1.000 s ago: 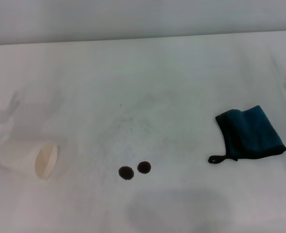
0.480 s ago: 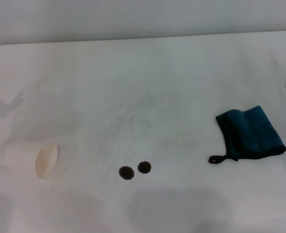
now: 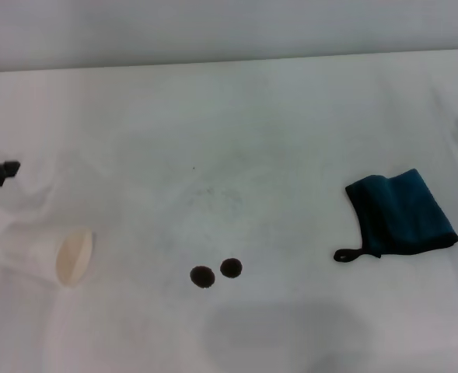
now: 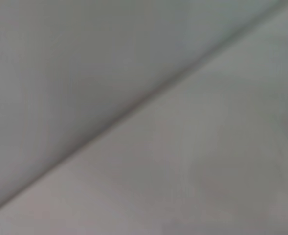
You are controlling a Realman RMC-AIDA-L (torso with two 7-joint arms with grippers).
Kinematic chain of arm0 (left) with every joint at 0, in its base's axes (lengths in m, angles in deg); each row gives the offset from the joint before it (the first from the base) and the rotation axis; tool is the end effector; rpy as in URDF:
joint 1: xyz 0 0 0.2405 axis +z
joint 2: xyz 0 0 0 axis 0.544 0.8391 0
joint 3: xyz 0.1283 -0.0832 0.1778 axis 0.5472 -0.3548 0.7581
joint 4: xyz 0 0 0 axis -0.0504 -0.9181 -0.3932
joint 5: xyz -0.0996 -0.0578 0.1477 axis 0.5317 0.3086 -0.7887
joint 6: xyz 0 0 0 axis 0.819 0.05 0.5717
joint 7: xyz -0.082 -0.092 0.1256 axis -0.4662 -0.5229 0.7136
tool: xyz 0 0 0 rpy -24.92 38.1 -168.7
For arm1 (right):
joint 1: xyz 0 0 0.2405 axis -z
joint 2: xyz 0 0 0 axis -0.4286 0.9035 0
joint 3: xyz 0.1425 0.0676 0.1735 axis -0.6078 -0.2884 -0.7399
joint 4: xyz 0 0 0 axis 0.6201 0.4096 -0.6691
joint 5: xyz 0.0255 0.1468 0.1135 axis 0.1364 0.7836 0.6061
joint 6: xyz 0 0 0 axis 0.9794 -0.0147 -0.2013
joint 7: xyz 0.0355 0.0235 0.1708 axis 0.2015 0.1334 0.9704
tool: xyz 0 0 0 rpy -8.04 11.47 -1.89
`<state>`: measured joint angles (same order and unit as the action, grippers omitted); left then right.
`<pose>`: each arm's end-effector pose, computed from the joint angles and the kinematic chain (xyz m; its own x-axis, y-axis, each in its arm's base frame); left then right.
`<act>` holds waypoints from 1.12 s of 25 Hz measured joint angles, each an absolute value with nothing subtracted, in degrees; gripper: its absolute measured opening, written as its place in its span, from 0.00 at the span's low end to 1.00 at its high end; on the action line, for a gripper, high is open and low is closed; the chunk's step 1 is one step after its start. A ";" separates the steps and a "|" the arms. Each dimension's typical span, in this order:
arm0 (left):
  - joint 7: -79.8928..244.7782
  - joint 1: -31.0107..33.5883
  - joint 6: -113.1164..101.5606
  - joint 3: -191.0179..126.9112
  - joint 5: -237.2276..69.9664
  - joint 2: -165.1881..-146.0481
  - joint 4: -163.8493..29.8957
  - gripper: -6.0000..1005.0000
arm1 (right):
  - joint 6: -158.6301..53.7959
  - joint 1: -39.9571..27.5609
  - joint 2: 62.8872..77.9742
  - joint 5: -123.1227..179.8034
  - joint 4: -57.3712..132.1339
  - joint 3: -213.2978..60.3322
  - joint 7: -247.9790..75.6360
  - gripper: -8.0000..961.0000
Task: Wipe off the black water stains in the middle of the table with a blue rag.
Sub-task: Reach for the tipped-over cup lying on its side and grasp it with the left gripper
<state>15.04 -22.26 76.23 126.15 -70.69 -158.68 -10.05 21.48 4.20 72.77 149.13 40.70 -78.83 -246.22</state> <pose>-0.2694 0.3659 0.0594 0.9196 0.3825 0.0894 0.3733 -0.7800 -0.5023 0.3740 0.3133 0.0598 0.6381 -0.0743 -0.7664 -0.7635 0.0679 -0.6422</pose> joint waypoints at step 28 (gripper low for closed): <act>29.17 -44.90 78.50 126.21 -108.96 -159.91 -13.39 0.88 | 20.99 2.28 73.03 158.28 39.10 -78.92 -246.29 0.89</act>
<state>29.17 -44.90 78.50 126.21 -108.96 -159.91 -13.39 20.99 2.28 73.03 158.28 39.10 -78.92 -246.29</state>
